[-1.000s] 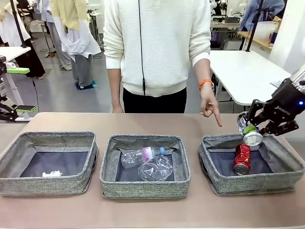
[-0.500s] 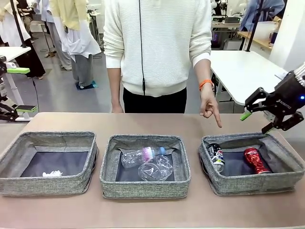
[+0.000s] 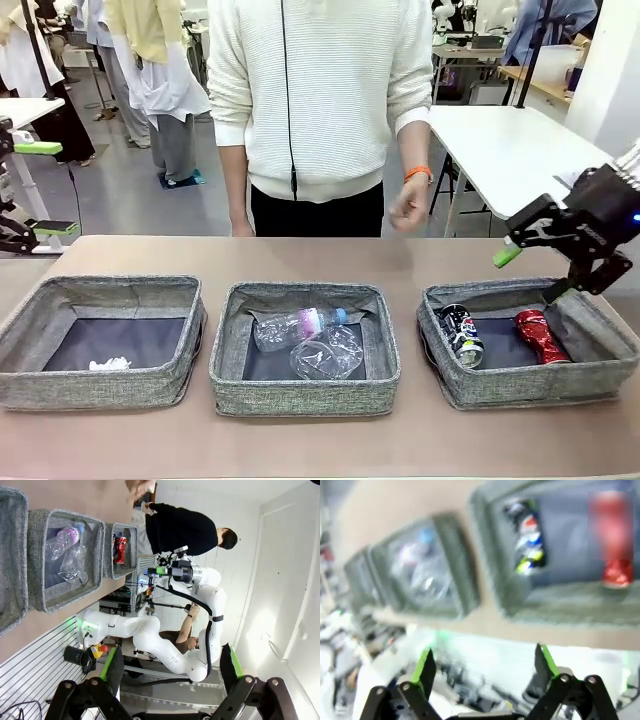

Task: Sort the waste into the appropriate baskets.
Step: Place the picked waste into the Fabric basket indicated by the person.

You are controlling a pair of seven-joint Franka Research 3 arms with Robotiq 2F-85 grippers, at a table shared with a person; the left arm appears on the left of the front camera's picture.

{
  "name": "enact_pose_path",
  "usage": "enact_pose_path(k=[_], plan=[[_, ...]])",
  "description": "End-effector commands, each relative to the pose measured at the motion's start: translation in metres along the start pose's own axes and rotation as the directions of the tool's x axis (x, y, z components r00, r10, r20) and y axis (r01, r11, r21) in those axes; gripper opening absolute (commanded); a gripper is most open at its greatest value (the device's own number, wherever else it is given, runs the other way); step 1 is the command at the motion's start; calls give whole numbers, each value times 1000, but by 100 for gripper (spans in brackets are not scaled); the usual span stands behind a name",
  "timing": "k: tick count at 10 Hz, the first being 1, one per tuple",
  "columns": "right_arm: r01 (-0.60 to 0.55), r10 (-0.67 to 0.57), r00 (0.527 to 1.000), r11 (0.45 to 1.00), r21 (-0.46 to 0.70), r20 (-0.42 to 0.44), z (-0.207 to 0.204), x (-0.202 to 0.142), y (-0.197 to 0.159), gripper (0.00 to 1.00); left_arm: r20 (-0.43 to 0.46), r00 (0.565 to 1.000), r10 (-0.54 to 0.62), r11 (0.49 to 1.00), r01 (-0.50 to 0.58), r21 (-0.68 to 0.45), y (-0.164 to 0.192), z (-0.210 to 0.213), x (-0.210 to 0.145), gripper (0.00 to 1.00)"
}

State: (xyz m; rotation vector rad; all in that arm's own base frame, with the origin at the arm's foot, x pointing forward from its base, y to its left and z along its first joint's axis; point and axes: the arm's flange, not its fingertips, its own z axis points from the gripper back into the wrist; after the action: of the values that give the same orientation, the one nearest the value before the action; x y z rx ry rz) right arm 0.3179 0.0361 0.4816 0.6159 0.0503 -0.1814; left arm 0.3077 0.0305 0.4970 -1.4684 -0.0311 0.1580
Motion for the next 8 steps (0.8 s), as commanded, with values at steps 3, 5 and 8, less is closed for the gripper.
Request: enact_pose_path(k=[3,5,8], plan=[[222,16,885,863,453,-465,39,-37,-41,100,2,1000,1,1000,-1,-22,-4,-3,-3,100],[319,-29,881,773,549,-472,44,-26,-70,100,2,1000,1,1000,-1,-22,-4,-3,-3,100],[157,94,901,839,521,-424,38,-49,-61,100,2,1000,1,1000,-1,-22,-4,-3,-3,100]])
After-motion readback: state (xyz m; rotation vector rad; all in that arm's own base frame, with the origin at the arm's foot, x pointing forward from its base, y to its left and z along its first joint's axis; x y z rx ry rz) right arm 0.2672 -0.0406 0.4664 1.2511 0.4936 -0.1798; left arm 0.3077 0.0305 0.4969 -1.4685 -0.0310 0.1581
